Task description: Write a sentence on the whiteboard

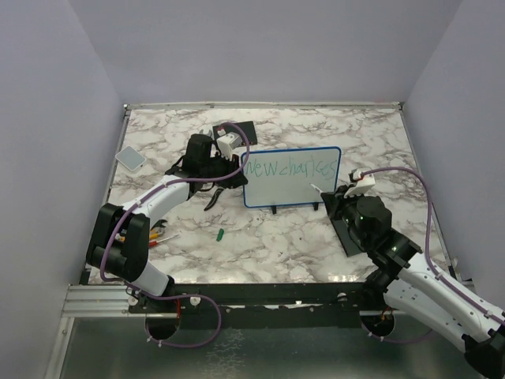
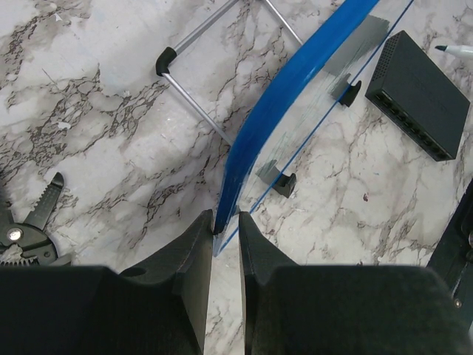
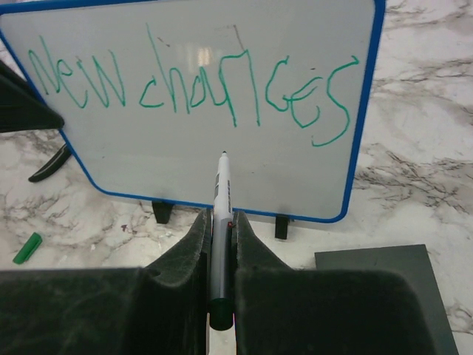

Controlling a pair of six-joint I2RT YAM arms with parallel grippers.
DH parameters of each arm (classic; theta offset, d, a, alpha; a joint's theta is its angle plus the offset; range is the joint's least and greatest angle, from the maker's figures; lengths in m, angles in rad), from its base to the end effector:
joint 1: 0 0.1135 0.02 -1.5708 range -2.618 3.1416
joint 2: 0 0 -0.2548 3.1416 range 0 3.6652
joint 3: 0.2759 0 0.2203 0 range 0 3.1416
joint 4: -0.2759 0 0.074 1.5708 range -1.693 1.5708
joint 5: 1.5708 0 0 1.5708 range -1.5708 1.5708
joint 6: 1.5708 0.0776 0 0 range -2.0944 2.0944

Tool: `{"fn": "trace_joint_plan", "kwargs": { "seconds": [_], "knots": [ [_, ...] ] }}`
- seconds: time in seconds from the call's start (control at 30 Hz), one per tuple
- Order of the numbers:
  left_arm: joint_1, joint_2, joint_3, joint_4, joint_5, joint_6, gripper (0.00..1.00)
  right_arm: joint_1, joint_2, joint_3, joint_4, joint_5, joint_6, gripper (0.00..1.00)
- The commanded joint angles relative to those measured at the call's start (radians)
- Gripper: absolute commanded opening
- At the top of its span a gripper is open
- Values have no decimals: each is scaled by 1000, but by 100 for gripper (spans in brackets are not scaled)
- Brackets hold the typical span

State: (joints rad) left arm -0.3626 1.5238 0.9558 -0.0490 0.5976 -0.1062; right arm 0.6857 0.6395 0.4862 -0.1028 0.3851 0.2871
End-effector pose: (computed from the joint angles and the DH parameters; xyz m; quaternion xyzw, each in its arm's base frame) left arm 0.2946 -0.1585 0.2246 0.2426 0.8248 -0.3563 0.3659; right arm 0.1542 0.0885 0.2555 -0.0392 0.7848 0.1464 0.6010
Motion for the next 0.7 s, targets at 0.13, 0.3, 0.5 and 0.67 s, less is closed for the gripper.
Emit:
{"fn": "trace_joint_plan", "kwargs": {
  "seconds": [0.13,0.3,0.5,0.67],
  "knots": [
    [-10,-26,23,6,-38,-20,21,-3,27,15,108,-218,-19,1],
    [-13,-26,23,4,-47,-28,21,-2,69,9,182,-272,3,1],
    [-22,-23,23,3,-54,-31,21,6,121,-7,269,-318,40,1],
    [-27,-26,23,-1,-58,-34,21,34,166,-22,347,-316,70,1]
  ]
}}
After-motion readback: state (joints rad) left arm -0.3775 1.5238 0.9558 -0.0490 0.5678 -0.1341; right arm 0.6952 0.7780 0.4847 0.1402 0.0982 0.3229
